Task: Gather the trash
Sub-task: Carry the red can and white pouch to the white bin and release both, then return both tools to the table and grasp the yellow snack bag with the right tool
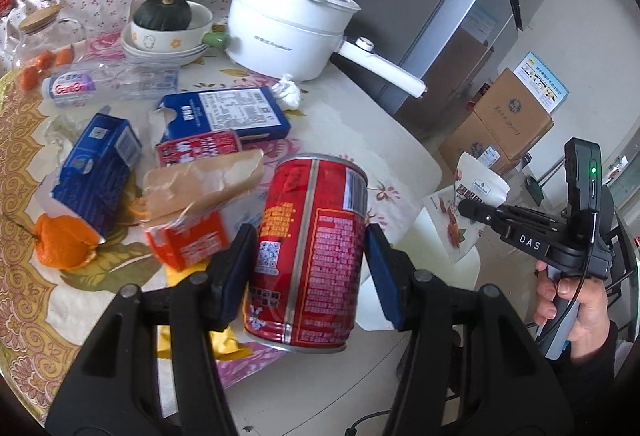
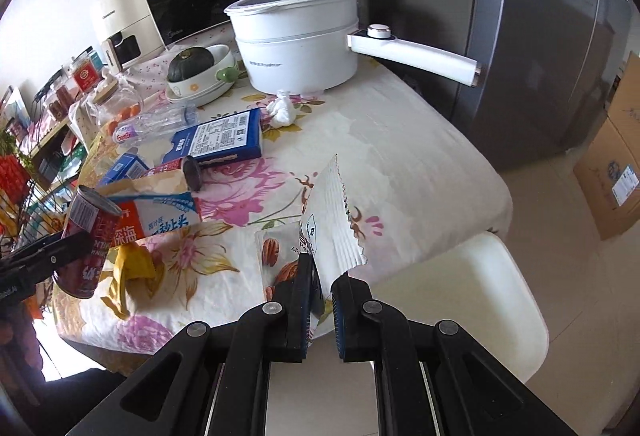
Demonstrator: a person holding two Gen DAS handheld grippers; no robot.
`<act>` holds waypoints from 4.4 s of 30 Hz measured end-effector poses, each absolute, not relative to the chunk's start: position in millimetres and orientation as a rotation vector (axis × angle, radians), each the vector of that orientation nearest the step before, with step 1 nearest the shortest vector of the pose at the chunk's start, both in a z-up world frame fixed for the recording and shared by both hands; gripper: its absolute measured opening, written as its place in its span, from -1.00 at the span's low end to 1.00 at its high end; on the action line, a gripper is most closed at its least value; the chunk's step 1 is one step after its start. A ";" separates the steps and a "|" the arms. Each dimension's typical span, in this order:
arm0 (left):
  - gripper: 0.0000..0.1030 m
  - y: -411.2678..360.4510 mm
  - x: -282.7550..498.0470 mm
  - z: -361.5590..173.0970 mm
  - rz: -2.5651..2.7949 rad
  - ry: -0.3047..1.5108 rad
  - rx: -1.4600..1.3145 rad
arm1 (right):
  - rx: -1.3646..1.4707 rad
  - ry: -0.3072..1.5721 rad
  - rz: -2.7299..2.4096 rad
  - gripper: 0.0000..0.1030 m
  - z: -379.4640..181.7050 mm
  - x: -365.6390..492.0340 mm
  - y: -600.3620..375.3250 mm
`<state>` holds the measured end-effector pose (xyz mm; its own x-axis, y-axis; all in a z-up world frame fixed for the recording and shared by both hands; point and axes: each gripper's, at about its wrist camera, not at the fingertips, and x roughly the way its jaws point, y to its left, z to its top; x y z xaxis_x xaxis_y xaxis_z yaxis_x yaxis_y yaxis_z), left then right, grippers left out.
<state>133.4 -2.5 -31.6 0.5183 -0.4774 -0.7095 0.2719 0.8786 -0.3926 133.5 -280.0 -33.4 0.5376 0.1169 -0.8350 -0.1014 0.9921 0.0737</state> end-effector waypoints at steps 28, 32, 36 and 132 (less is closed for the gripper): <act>0.11 -242.2 134.4 -122.1 -0.814 1.074 -0.053 | 0.061 1.195 -0.162 -0.81 -106.5 78.7 -448.3; 0.11 -251.0 140.0 -141.0 -0.802 1.087 -0.024 | 0.073 1.227 -0.196 -0.81 -118.2 77.1 -464.8; 0.07 -251.2 144.7 -149.7 -0.789 1.091 -0.010 | 0.086 1.237 -0.216 -0.80 -121.1 77.6 -472.5; 0.99 217.8 34.5 -70.8 -0.105 0.961 -0.281 | -0.076 1.118 0.410 0.68 -124.5 109.0 -49.5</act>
